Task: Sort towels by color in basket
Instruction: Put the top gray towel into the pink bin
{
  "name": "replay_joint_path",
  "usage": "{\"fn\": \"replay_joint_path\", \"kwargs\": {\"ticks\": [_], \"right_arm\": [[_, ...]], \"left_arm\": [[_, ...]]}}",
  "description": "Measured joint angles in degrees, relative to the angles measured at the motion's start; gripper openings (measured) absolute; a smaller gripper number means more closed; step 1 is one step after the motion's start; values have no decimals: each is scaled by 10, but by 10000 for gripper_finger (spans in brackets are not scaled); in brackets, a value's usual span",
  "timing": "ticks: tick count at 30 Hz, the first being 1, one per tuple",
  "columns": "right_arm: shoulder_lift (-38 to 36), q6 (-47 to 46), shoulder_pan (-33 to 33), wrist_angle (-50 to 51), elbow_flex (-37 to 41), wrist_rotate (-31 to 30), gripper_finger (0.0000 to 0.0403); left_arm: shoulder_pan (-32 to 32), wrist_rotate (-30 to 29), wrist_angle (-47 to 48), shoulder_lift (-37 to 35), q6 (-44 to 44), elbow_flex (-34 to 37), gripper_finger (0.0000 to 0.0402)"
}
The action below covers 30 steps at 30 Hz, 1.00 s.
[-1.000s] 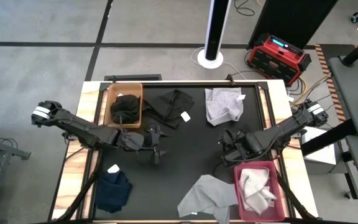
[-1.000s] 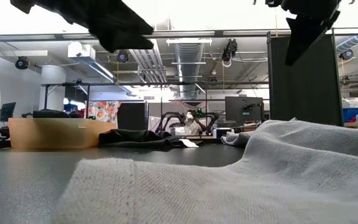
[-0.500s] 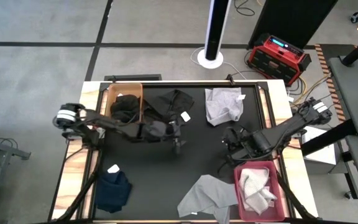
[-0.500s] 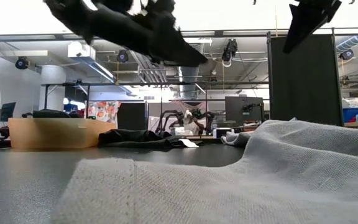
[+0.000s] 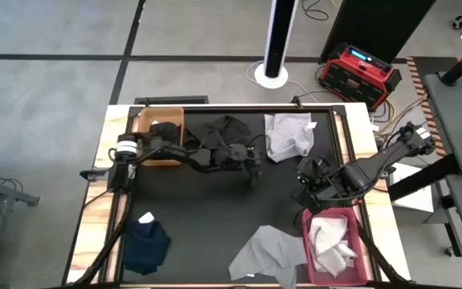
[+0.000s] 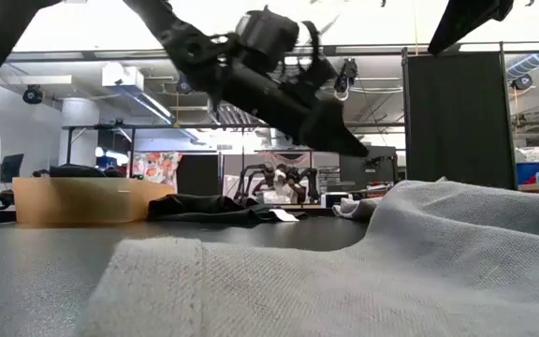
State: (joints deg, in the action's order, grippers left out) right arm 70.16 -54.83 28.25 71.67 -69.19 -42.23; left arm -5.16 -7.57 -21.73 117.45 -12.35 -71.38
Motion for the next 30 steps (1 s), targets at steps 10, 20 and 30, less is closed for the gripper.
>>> {"fn": "replay_joint_path", "kwargs": {"ticks": [10, 20, 30], "right_arm": [[-4, -24, 0, 0, 49, 2, 9], [-8, -31, 0, -4, 67, 5, 9], [-8, -31, 0, -5, 67, 6, 9]], "left_arm": [[-25, 2, 61, 72, 16, -87, 281], [-44, 13, 57, 87, 22, -96, 281], [-55, 21, 55, 148, 34, -146, 270]]}}
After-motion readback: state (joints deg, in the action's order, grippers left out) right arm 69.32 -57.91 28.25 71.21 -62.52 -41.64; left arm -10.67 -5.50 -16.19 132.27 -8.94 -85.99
